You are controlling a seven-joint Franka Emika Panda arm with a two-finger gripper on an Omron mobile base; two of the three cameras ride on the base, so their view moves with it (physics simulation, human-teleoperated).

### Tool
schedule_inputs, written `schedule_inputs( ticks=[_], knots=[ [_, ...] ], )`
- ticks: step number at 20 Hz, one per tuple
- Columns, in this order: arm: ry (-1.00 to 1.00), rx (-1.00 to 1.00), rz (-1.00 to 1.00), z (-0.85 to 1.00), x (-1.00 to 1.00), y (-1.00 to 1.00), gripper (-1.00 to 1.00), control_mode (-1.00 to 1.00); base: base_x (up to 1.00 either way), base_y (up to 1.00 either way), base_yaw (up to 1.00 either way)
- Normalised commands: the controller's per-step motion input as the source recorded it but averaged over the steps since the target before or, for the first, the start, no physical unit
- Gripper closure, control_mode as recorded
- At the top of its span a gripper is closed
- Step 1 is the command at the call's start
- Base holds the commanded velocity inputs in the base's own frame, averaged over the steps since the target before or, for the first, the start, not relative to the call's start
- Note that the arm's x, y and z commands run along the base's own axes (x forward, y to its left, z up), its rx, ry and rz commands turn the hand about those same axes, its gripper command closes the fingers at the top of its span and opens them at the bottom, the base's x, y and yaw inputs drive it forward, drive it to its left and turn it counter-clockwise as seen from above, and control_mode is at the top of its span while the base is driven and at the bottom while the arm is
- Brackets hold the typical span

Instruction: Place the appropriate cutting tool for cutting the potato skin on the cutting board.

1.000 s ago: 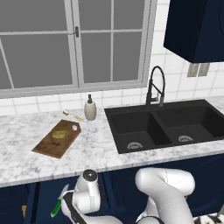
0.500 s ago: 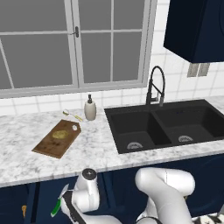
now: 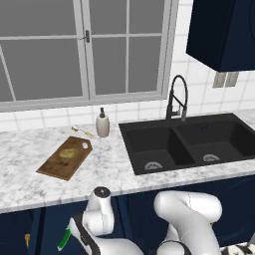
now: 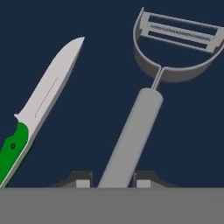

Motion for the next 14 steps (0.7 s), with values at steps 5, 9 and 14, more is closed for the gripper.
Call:
schedule_inputs(
  ticks=[5, 9, 14],
  knots=[
    [0.15, -0.03, 0.0, 0.45, -0.71, 0.04, 1.0, -1.0, 0.0, 0.0, 0.0],
    [0.03, -0.08, 0.01, 0.66, -0.8, 0.0, 1.0, -1.0, 0.0, 0.0, 0.0],
    [0.0, -0.06, 0.0, 0.94, -0.82, 0.0, 1.0, -1.0, 0.0, 0.0, 0.0]
  ],
)
